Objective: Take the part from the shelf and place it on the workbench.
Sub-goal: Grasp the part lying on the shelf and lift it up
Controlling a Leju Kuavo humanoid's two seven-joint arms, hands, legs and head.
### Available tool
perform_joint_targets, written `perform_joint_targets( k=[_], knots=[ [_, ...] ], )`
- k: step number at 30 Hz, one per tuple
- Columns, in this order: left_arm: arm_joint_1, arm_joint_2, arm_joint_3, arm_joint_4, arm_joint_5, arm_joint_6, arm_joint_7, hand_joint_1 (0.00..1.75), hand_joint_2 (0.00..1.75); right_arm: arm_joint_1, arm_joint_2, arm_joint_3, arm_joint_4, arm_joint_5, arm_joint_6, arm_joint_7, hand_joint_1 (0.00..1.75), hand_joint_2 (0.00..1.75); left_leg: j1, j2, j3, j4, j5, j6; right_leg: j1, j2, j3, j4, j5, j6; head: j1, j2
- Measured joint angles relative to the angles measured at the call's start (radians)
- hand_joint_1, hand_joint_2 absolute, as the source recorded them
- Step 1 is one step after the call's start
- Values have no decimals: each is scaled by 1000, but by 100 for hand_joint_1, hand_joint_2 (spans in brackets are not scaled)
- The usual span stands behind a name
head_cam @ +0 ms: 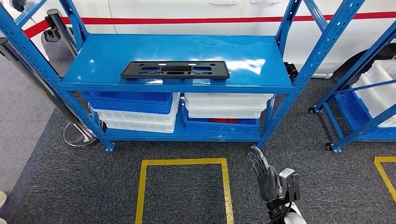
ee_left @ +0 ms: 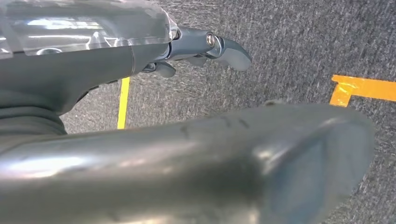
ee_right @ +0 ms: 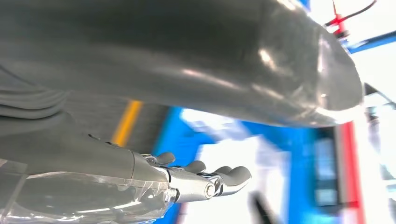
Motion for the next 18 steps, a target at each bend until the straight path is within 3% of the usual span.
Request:
perform_joint_targets(
  k=[2, 4, 5, 6, 7, 8, 10, 11, 13, 16, 18],
  knots=[
    [-4, -3, 4, 2, -5, -1, -2, 0, 0, 0, 0, 15, -74, -17, 8, -13, 0, 0, 7, -5, 6, -11, 6, 8, 1, 28, -31, 66, -38, 4, 2, 0],
    [-9, -6, 9, 3, -11, -2, -3, 0, 0, 0, -1, 31, -145, -35, 19, -24, 0, 0, 7, -13, 7, -12, 6, 12, 0, 54, -108, 206, -96, 3, 3, 0],
    [-11, -6, 11, 3, -13, -2, -4, 0, 0, 1, -1, 40, -179, -43, 24, -29, 0, 0, 7, -18, 7, -11, 5, 13, 0, 58, -146, 268, -111, 3, 3, 0],
    [-12, -7, 13, 4, -15, -3, -4, 0, 0, 0, -2, 49, -212, -51, 30, -34, 0, 0, 7, -23, 9, -10, 3, 13, 0, 59, -173, 302, -108, 2, 3, 0],
    [-12, -8, 15, 4, -18, -4, -5, 0, 0, -1, -3, 60, -246, -59, 35, -39, 0, 0, 6, -29, 13, -8, 0, 13, 0, 60, -180, 294, -80, 0, 3, 0],
    [-12, -9, 18, 5, -21, -4, -5, 0, 0, -3, -4, 71, -283, -67, 39, -45, 0, 0, 6, -34, 18, -6, -4, 11, 0, 61, -168, 247, -35, -3, 3, 0],
    [-13, -12, 22, 8, -27, -5, -7, 0, 0, -12, -10, 97, -357, -82, 49, -56, 0, 0, 5, -44, 24, 2, -16, 5, 3, 69, -124, 115, 49, -13, 2, 0],
    [-14, -14, 24, 9, -30, -6, -8, 0, 0, -17, -13, 111, -394, -90, 54, -61, 0, 0, 4, -47, 22, 6, -20, 1, 5, 73, -107, 68, 67, -16, 2, 0],
    [-16, -16, 29, 12, -35, -8, -10, 0, 0, -26, -18, 140, -468, -105, 62, -72, 0, 0, 4, -51, 15, 11, -24, -9, 9, 77, -99, 39, 63, -19, 2, 0],
    [-16, -16, 34, 14, -46, -8, -15, 0, 0, -39, -26, 182, -579, -127, 74, -88, 0, 0, 4, -45, 6, 30, -40, -26, 0, 73, -94, 26, 62, -27, 0, 0],
    [-19, -16, 36, 14, -52, -9, -17, 0, 0, -45, -29, 206, -643, -140, 79, -98, 0, 0, 11, -32, -38, 121, -88, -40, -5, 66, -86, 20, 61, -34, -3, 0]
  ],
)
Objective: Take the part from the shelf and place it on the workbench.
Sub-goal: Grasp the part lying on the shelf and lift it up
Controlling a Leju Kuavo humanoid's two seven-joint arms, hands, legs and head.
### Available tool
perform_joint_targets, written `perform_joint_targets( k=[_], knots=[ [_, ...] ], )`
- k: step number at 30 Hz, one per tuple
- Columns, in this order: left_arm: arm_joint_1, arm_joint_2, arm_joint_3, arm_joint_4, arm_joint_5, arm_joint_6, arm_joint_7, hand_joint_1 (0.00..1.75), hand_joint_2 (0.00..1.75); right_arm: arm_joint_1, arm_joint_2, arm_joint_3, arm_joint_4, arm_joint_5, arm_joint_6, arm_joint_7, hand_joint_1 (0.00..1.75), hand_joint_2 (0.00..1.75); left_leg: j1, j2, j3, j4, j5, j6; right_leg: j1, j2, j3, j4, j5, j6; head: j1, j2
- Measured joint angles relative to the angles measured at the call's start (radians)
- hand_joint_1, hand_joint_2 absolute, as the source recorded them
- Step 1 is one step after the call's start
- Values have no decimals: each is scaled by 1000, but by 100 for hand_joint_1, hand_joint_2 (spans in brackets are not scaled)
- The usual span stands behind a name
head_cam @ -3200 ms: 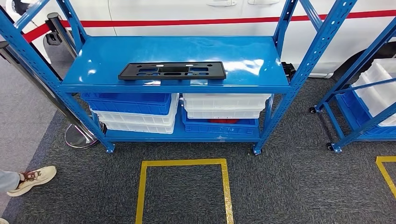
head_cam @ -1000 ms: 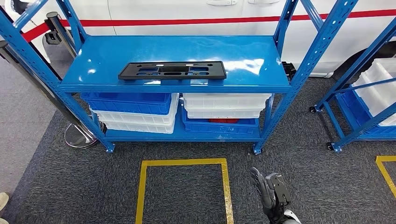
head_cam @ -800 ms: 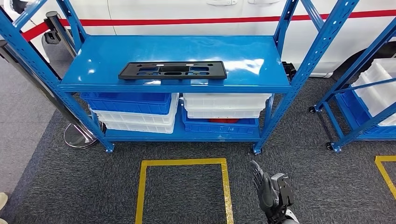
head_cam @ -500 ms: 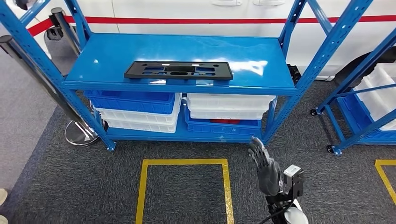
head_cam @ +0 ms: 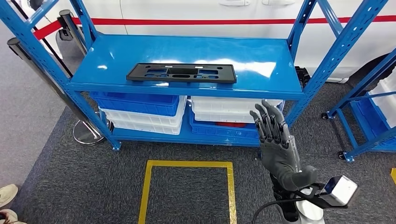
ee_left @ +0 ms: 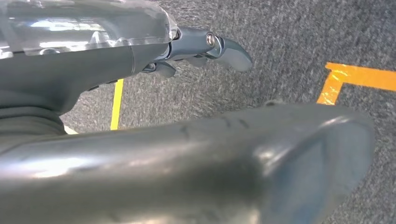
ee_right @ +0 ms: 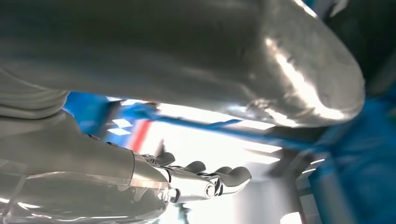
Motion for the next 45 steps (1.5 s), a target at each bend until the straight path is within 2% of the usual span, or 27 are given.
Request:
perform_joint_targets(
  k=[2, 3, 4, 5, 7, 9, 13, 15, 17, 18, 19, 20, 22, 23, 25, 27, 29, 30, 32, 33, 34, 35, 37, 38, 40, 43, 45],
  knots=[
    [-2, -1, 0, 1, -8, -2, -1, 0, 0, -2, -5, 23, -63, -13, 5, -10, 0, 0, 12, 8, -78, 140, -51, -13, -2, -7, 4, 0, -5, -3, -2, 0],
    [-2, -1, 0, 1, -13, -2, -1, 0, 0, -2, -8, 34, -92, -20, 8, -15, 0, 0, 18, 10, -105, 183, -56, -19, -3, -9, 6, 1, -8, -2, -2, 0],
    [-1, 0, 1, 1, -19, -3, -2, 0, 0, -2, -12, 47, -123, -26, 10, -20, 0, 0, 23, 13, -115, 187, -39, -24, -5, -10, 10, 1, -11, 1, -2, 0],
    [-1, 0, 1, 1, -23, -3, -3, 0, 0, -3, -15, 57, -146, -31, 11, -24, 0, 0, 29, 15, -100, 145, -1, -29, -9, -10, 16, 1, -15, 5, -2, 0],
    [-1, 0, 1, 2, -30, -5, -4, 0, 0, -3, -19, 73, -182, -37, 12, -31, 0, 0, 35, 19, -40, 6, 78, -36, -14, -10, 30, 3, -26, 17, -2, 0],
    [-4, -1, 1, 4, -38, -9, -7, 0, 0, -4, -26, 88, -215, -40, 8, -36, 0, 0, 33, 21, -3, -77, 100, -31, -12, -11, 33, 8, -34, 30, -4, 0],
    [-5, -2, 2, 6, -53, -13, -15, 0, 0, -3, -54, 114, -263, -44, -21, -38, 0, 0, 28, 17, -2, -87, 92, 2, -13, -13, 30, 16, -45, 52, -3, 0],
    [-6, -2, 2, 6, -53, -13, -18, 0, 0, -2, -71, 117, -272, -47, -31, -38, 0, 0, 27, 17, 0, -92, 94, 16, -13, -11, -8, 97, -92, 55, -2, 0],
    [-7, -2, 3, 6, -53, -13, -18, 0, 0, 1, -83, 121, -276, -48, -33, -38, 0, 0, 21, 17, 0, -92, 93, 25, -8, -9, -82, 238, -151, 52, -2, 0],
    [-7, -2, 4, 6, -53, -13, -18, 0, 0, 3, -89, 122, -276, -49, -34, -38, 0, 0, 16, 16, 1, -92, 92, 28, -5, -8, -112, 289, -162, 50, -2, 0],
    [-7, -2, 4, 6, -53, -13, -18, 0, 0, 4, -93, 123, -276, -49, -33, -38, 0, 0, 11, 15, 2, -91, 91, 30, -2, -7, -127, 306, -153, 45, -2, 0],
    [-7, -3, 5, 7, -52, -13, -18, 0, 0, 5, -97, 124, -276, -50, -33, -38, 0, 0, 5, 13, 6, -91, 89, 32, 3, -6, -120, 283, -125, 37, -2, 0],
    [-7, -6, 6, 7, -51, -13, -18, 0, 0, 5, -104, 124, -275, -50, -31, -38, 0, 0, -3, 9, 13, -92, 86, 36, 16, -2, -63, 151, -48, 10, -2, 0],
    [-8, -8, 7, 8, -51, -13, -18, 0, 0, 4, -107, 125, -275, -50, -29, -38, 0, 0, -6, 8, 15, -91, 85, 36, 22, -1, -36, 87, -22, -2, -2, 0],
    [-9, -11, 8, 10, -49, -12, -18, 0, 0, 2, -110, 126, -274, -50, -25, -38, 0, 0, -7, 7, 12, -90, 84, 32, 29, 0, -13, 30, -10, -14, -3, 0],
    [-9, -11, 9, 10, -46, -10, -19, 0, 0, -1, -111, 128, -271, -50, -23, -38, 0, 0, -7, 7, 10, -91, 84, 24, 27, -1, -12, 18, -6, -11, -2, 0],
    [-10, -10, 11, 11, -43, -8, -19, 0, 0, -9, -113, 133, -266, -50, -23, -38, 0, 0, -8, 9, 1, -66, 63, 13, 16, -4, -4, 3, 1, -10, -4, 0],
    [-10, -10, 12, 11, -42, -6, -19, 0, 0, -14, -113, 136, -262, -50, -23, -38, 0, 0, -6, 10, -18, -23, 37, 6, 11, -7, -1, -4, 4, -9, -5, 0],
    [-10, -10, 15, 11, -41, -2, -19, 0, 0, -23, -113, 142, -252, -51, -23, -38, 0, 0, 5, 13, -79, 106, -24, -7, 10, -10, 0, -5, 4, -9, -6, 0],
    [-9, -10, 16, 11, -39, 0, -19, 0, 0, -26, -113, 145, -245, -51, -23, -38, 0, 0, 11, 14, -108, 163, -42, -14, 9, -12, -1, -4, 4, -9, -6, 0],
    [-8, -10, 17, 11, -39, 2, -19, 0, 0, -29, -113, 148, -239, -51, -23, -38, 0, 0, 16, 14, -121, 186, -40, -19, 8, -12, 0, -4, 3, -7, -6, 0],
    [-8, -10, 17, 11, -38, 3, -19, 0, 0, -33, -113, 151, -233, -52, -23, -38, 0, 0, 21, 15, -114, 169, -18, -24, 6, -13, 1, -2, 1, -5, -6, 0],
    [-8, -10, 18, 11, -36, 5, -19, 0, 0, -41, -113, 155, -225, -52, -23, -38, 0, 0, 28, 17, -56, 45, 53, -31, 1, -13, 4, 3, -4, 4, -6, 0],
    [-8, -10, 19, 12, -35, 5, -19, 0, 0, -46, -113, 156, -221, -53, -23, -38, 0, 0, 29, 17, -25, -20, 76, -31, 1, -12, 4, 8, -8, 10, -7, 0],
    [-10, -11, 19, 13, -34, 5, -20, 0, 0, -52, -113, 157, -216, -55, -22, -38, 0, 0, 28, 17, 1, -80, 86, -21, 4, -12, 0, 14, -11, 23, -7, 0],
    [-8, -11, 21, 14, -33, 5, -21, 0, 0, -56, -114, 158, -210, -58, -23, -38, 0, 0, 24, 15, 0, -84, 86, 3, 3, -12, -2, 17, -14, 37, -6, 0],
    [-8, -11, 23, 14, -33, 5, -21, 0, 0, -59, -115, 158, -207, -60, -23, -38, 0, 0, 24, 15, 2, -90, 90, 17, 0, -11, -24, 68, -49, 44, -6, 0]
  ],
)
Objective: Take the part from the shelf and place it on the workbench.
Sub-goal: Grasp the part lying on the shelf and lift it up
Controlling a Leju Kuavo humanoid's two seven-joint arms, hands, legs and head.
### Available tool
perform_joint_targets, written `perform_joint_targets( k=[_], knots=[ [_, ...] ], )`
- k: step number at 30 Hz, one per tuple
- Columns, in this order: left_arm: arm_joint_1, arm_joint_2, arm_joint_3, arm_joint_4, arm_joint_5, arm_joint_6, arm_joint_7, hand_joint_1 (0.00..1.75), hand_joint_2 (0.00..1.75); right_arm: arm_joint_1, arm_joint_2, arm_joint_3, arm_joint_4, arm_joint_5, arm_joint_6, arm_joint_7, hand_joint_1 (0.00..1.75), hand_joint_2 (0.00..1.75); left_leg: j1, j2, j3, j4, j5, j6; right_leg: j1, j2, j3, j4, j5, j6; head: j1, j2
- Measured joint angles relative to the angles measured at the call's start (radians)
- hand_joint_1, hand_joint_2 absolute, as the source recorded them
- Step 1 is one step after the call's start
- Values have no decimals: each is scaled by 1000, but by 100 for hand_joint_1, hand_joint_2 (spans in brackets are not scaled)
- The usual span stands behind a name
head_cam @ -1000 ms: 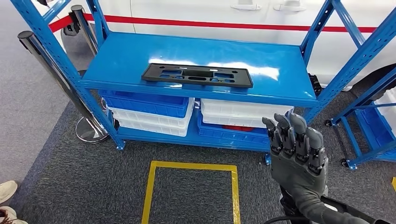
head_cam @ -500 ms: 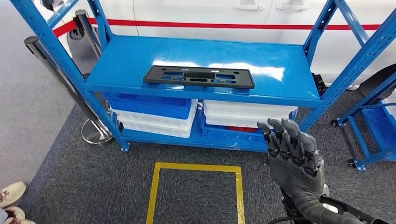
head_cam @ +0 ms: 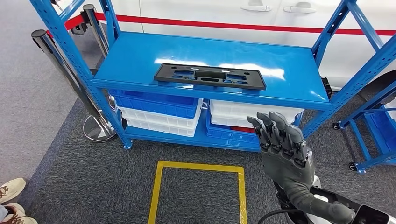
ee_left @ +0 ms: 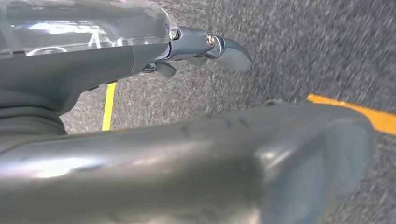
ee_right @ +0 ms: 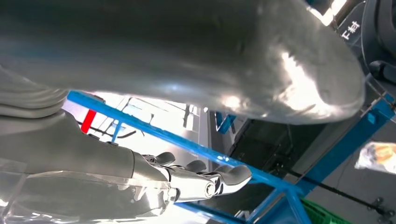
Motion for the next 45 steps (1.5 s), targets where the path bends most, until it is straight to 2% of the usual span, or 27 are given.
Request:
perform_joint_targets(
  k=[3, 4, 5, 6, 7, 9, 11, 14, 16, 18, 19, 20, 21, 23, 25, 29, 31, 33, 34, 35, 36, 38, 39, 40, 41, 44, 45],
  knots=[
    [-1, 0, 1, 0, 0, 0, 0, 0, 0, -2, -3, 0, 8, -2, 0, 0, 0, 0, -6, 0, -1, -1, 0, 11, 0, 3, -93, 190, -86, 3, 1, 0],
    [0, 0, 1, 0, 0, 0, 0, 0, 0, -2, -4, 0, 11, -2, -1, 0, 0, 0, -9, 0, 0, -1, -1, 12, 0, 4, -115, 230, -93, 2, 1, 0],
    [0, 0, 1, 0, 0, 0, 0, 0, 0, -2, -6, 0, 14, -2, -2, 0, 0, 0, -13, -1, 2, 0, -2, 14, 2, 4, -119, 233, -80, -2, 1, 0],
    [0, 0, 2, 0, 0, 0, -1, 0, 0, -3, -7, 0, 16, -2, -5, 0, 0, 0, -16, -2, 4, 0, -3, 15, 5, 5, -103, 195, -49, -9, 1, 0],
    [0, -1, 2, 0, 0, 0, -2, 0, 0, -4, -8, 0, 17, -3, -8, 0, 0, 0, -19, -4, 8, -1, -4, 16, 10, 6, -73, 128, -9, -20, 1, 0],
    [0, -4, 2, 1, 0, 0, -5, 0, 0, -9, -10, 0, 18, -5, -14, 0, 0, 0, -24, -5, 11, 0, -7, 14, 21, 7, -15, 4, 40, -43, 0, 0],
    [0, -6, 2, 3, 0, 0, -7, 0, 0, -12, -10, 0, 19, -8, -18, 0, 0, 0, -23, -5, 9, -1, -7, 7, 28, 8, 3, -40, 46, -52, 1, 0],
    [-1, -5, 2, 3, 0, 0, -8, 0, 0, -14, -13, 0, 19, -9, -18, 0, 0, 0, -22, -2, 9, 7, -17, -10, 21, 6, 12, -62, 55, -51, 1, 0],
    [-1, -4, 2, 3, 0, -2, -7, 0, 0, -16, -14, 0, 19, -10, -17, 0, 0, 0, -19, -1, -20, 79, -62, -23, 14, 3, 21, -74, 60, -51, 0, 0],
    [0, -4, 3, 3, 2, -7, -7, 0, 0, -17, -14, 1, 21, -11, -17, 0, 0, 0, -11, -1, -80, 205, -122, -35, 13, 1, 21, -75, 59, -54, 0, 0],
    [1, -3, 4, 3, 2, -11, -6, 0, 0, -17, -14, 1, 23, -10, -17, 0, 0, 0, -7, -1, -104, 252, -136, -41, 13, 0, 20, -74, 58, -53, 0, 0],
    [2, -3, 5, 3, 3, -15, -5, 0, 0, -17, -14, 2, 25, -10, -17, 0, 0, 0, -2, 0, -111, 266, -130, -47, 12, 0, 20, -72, 57, -52, 0, 0],
    [2, -2, 6, 3, 4, -19, -4, 0, 0, -18, -14, 3, 27, -10, -17, 0, 0, 0, 2, 0, -101, 241, -105, -51, 11, 0, 20, -70, 56, -50, 0, 0],
    [1, 0, 9, 3, 6, -27, -2, 0, 0, -19, -14, 6, 29, -10, -17, 0, 0, 0, 8, 1, -38, 114, -40, -55, 9, 0, 21, -62, 49, -42, 0, 0],
    [-1, 2, 11, 4, 7, -32, 0, 0, 0, -23, -14, 8, 31, -9, -17, 0, 0, 0, 6, 1, 9, 17, -12, -46, 10, 1, 19, -52, 43, -31, 1, 0],
    [1, 4, 12, 4, 7, -36, 1, 0, 0, -27, -14, 8, 31, -8, -18, 0, 0, 0, 2, 0, 18, -6, -11, -16, 9, 1, 15, -45, 36, -11, 1, 0],
    [0, 4, 12, 4, 7, -38, 0, 0, 0, -29, -14, 8, 31, -7, -19, 0, 0, 0, 5, 0, 21, -13, -8, -4, 5, 4, -15, 20, -4, -2, 2, 0],
    [-1, 4, 12, 4, 7, -41, -1, 0, 0, -30, -15, 10, 33, -4, -24, 0, 0, 0, 4, 1, 22, -14, -9, 2, 4, 5, -79, 148, -61, 3, 2, 0],
    [0, 4, 12, 4, 7, -42, -2, 0, 0, -29, -15, 11, 35, -1, -27, 0, 0, 0, 4, 1, 23, -13, -10, 3, 3, 5, -109, 201, -76, 5, 2, 0],
    [0, 4, 12, 4, 7, -43, -2, 0, 0, -29, -15, 12, 37, 0, -30, 0, 0, 0, 3, 0, 24, -13, -12, 3, 3, 5, -125, 224, -72, 6, 2, 0],
    [0, 4, 12, 4, 6, -44, -2, 0, 0, -29, -15, 13, 38, 1, -33, 0, 0, 0, 3, -1, 27, -13, -15, 2, 3, 5, -122, 209, -49, 6, 2, 0],
    [1, 4, 12, 4, 6, -47, -2, 0, 0, -29, -15, 14, 39, 2, -36, 0, 0, 0, 3, -3, 37, -13, -22, -3, 2, 5, -72, 90, 27, 0, 2, 0],
    [0, 4, 12, 4, 5, -48, -2, 0, 0, -30, -15, 15, 39, 2, -37, 0, 0, 0, 2, -4, 40, -11, -27, -8, 4, 5, -43, 28, 53, -4, 2, 0],
    [0, 4, 12, 4, 5, -49, -2, 0, 0, -30, -14, 16, 39, 3, -38, 0, 0, 0, 0, -5, 41, -10, -30, -14, 6, 6, -24, -15, 65, -8, 2, 0],
    [0, 4, 12, 4, 5, -51, -3, 0, 0, -29, -15, 17, 39, 5, -39, 0, 0, 0, -2, -5, 40, -10, -32, -19, 9, 7, -17, -34, 63, -12, 1, 0],
    [-1, 5, 12, 4, 4, -54, -4, 0, 0, -28, -16, 22, 39, 12, -43, -1, 0, 0, -2, -3, 43, -7, -42, -36, 9, 11, -11, -44, 54, -27, 1, 0],
    [-2, 6, 12, 4, 4, -54, -4, 0, 0, -28, -16, 24, 38, 13, -43, -1, 0, 0, -1, -1, 37, 11, -54, -40, 7, 10, -6, -47, 53, -34, 0, 0]
  ],
)
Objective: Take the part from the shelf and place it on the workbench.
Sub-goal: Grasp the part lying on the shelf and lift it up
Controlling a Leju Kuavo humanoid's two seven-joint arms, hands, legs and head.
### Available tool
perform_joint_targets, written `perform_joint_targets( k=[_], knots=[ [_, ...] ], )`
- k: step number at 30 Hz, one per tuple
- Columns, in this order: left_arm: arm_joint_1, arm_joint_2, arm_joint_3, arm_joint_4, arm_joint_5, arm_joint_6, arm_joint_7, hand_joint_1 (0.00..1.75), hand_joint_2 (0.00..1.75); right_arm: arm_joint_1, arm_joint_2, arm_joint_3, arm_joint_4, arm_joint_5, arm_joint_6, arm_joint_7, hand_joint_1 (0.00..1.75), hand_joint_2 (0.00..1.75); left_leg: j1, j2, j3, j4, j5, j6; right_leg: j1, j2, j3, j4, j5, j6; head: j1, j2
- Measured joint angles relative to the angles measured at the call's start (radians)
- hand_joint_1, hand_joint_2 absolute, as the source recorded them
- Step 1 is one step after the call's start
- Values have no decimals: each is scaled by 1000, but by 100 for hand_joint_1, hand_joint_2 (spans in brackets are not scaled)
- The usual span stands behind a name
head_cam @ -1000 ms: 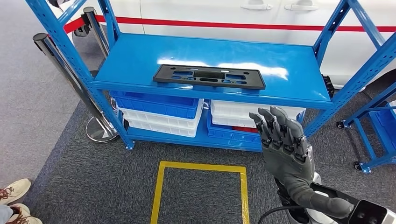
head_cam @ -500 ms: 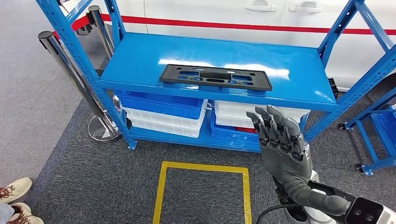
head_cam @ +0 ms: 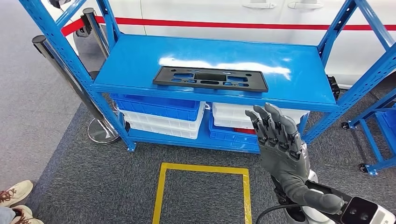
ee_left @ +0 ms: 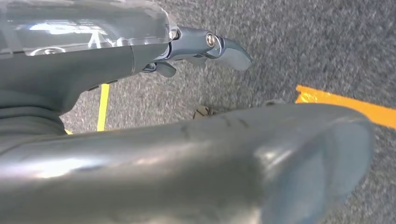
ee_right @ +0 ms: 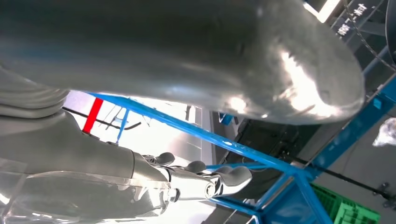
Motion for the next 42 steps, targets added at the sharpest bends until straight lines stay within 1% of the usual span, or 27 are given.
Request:
perform_joint_targets(
  k=[1, 3, 4, 5, 6, 7, 9, 10, 14, 16, 19, 20, 21, 22, 24, 25, 26, 29, 31, 32, 34, 35, 36, 37, 39, 40, 42],
  knots=[
    [-1, 0, 0, 0, 0, 0, 0, 0, 0, 0, 0, 2, 0, 0, 0, 0, 0, 0, 1, 1, -18, 41, -22, -4, -1, -1, 6, -3, -2, -7, 0, 0],
    [0, 1, 0, 0, 0, -1, 0, 0, 0, 0, 0, 4, 0, 1, 0, 0, 0, 0, 1, 1, -88, 175, -78, -9, 1, -4, 13, -4, -8, -17, -1, 0],
    [1, 0, 0, 0, 0, -1, 0, 0, 0, 1, 0, 6, 0, 2, 0, 0, 0, 0, 1, 2, -126, 240, -96, -11, 2, -5, 16, -4, -11, -20, 0, 0],
    [2, 0, 0, 0, 0, -1, 0, 0, 0, 1, 0, 7, 0, 2, -1, 0, 0, 0, 1, 2, -151, 273, -95, -10, 4, -4, 20, -3, -15, -21, 0, 0],
    [3, 1, 0, 0, 0, -2, 0, 0, 0, 2, 0, 8, 0, 2, -2, 0, 0, 0, 1, 2, -158, 270, -74, -9, 6, -3, 25, -3, -19, -21, 0, 0],
    [3, 1, 0, 0, 0, -2, 0, 0, 0, 2, 0, 10, 0, 2, -3, 0, 0, 0, 0, 2, -145, 227, -34, -5, 8, -1, 32, -2, -24, -21, 0, 0],
    [3, 4, 0, 0, 0, -2, 0, 0, 0, 1, 0, 13, 0, 3, -8, 0, 0, 0, -4, 2, -91, 92, 44, 9, 11, 0, 47, -1, -35, -17, 0, 0],
    [2, 6, 0, 0, 0, -2, -1, 0, 0, 1, 0, 16, 0, 4, -10, 0, 0, 0, -7, 3, -69, 40, 61, 16, 13, 0, 50, 0, -40, -13, 0, 0],
    [1, 7, 0, 0, 0, -2, -3, 0, 0, 0, 0, 20, 0, 6, -14, 0, 0, 0, -9, 3, -47, -10, 59, 34, 14, -1, 51, -2, -47, 5, 1, 0],
    [2, 7, 0, 0, 0, -2, -4, 0, 0, -1, 0, 20, 0, 6, -14, 0, 0, 0, -3, 3, -35, -24, 61, 43, 13, 0, 33, 41, -73, 15, 3, 0],
    [0, 6, 0, 0, 0, -2, -5, 0, 0, 1, 0, 20, 1, 6, -14, 0, 0, 0, -1, 4, -23, -30, 55, 51, 4, 0, -71, 224, -143, 27, 5, 0],
    [-1, 6, 0, 0, 0, -3, -5, 0, 0, 2, 0, 20, 1, 6, -15, 0, 0, 0, -1, 3, -19, -29, 51, 51, 0, 0, -101, 266, -146, 30, 5, 0],
    [0, 6, 0, 0, 0, -3, -6, 0, 0, 3, 0, 20, 1, 6, -15, 0, 0, 0, -1, 2, -13, -29, 46, 49, -3, 0, -115, 271, -128, 33, 5, 0],
    [1, 6, 0, 0, 0, -4, -6, 0, 0, 3, 0, 20, 2, 6, -15, 0, 0, 0, 0, 1, -5, -29, 40, 47, -7, -1, -108, 238, -90, 35, 6, 0],
    [2, 6, 0, 0, 1, -6, -8, 0, 0, 3, -1, 20, 2, 7, -16, 0, 0, 0, -1, -1, 12, -28, 26, 38, -10, -1, -59, 109, -6, 34, 6, 0],
    [1, 5, 0, 0, 1, -6, -9, 0, 0, 3, -1, 20, 3, 7, -16, 0, 0, 0, -2, -1, 16, -25, 19, 32, -9, -1, -37, 55, 14, 32, 6, 0],
    [0, 5, 0, 0, 2, -6, -9, 0, 0, 3, -1, 20, 3, 7, -17, 0, 0, 0, -3, -1, 18, -24, 14, 26, -7, 0, -24, 24, 20, 28, 5, 0],
    [-3, 5, 1, 0, 4, -6, -9, 0, 0, 2, -3, 23, 5, 6, -18, 0, 0, 0, -2, 1, 19, -24, 3, 9, -3, 3, -18, 11, 6, 12, 4, 0],
    [-5, 5, 2, 0, 6, -6, -9, 0, 0, 1, -5, 25, 5, 6, -18, 0, 0, 0, 1, 2, 7, 13, -21, 0, -5, 2, -8, 4, 2, -2, 3, 0],
    [-5, 5, 2, 0, 7, -6, -9, 0, 0, 0, -5, 26, 5, 5, -18, 0, 0, 0, 2, 2, -15, 62, -45, -3, -5, 1, -2, 1, 0, -8, 3, 0],
    [-4, 5, 4, 0, 9, -6, -9, 0, 0, -1, -5, 27, 8, 5, -17, 0, 0, 0, 2, 2, -90, 199, -97, -7, -2, -2, 6, 1, -8, -18, 2, 0],
    [-3, 5, 5, 0, 10, -7, -10, 0, 0, 0, -5, 28, 10, 5, -17, 0, 0, 0, 2, 2, -123, 250, -107, -7, 0, -2, 11, 2, -13, -20, 2, 0],
    [-1, 5, 6, 0, 10, -7, -10, 0, 0, 0, -6, 30, 12, 5, -17, 0, 0, 0, 2, 2, -142, 268, -96, -6, 2, -1, 16, 2, -17, -21, 2, 0],
    [-1, 5, 6, 0, 10, -7, -11, 0, 0, 0, -6, 31, 14, 5, -16, 0, 0, 0, 2, 2, -141, 247, -65, -4, 4, 1, 23, 2, -22, -21, 2, 0],
    [0, 6, 7, 0, 11, -9, -12, 0, 0, 0, -6, 33, 16, 4, -16, 0, 0, 0, -1, 2, -97, 123, 20, 8, 6, 2, 41, 2, -35, -18, 3, 0],
    [-1, 7, 7, 0, 12, -9, -12, 0, 0, 0, -6, 33, 17, 4, -16, 0, 0, 0, -4, 2, -72, 63, 48, 14, 8, 3, 47, 3, -40, -16, 3, 0],
    [-2, 8, 8, 0, 12, -10, -13, 0, 0, 0, -6, 34, 18, 3, -16, 0, 0, 0, -10, 2, -48, 7, 58, 24, 9, 3, 50, 2, -46, -8, 4, 0]
  ],
)
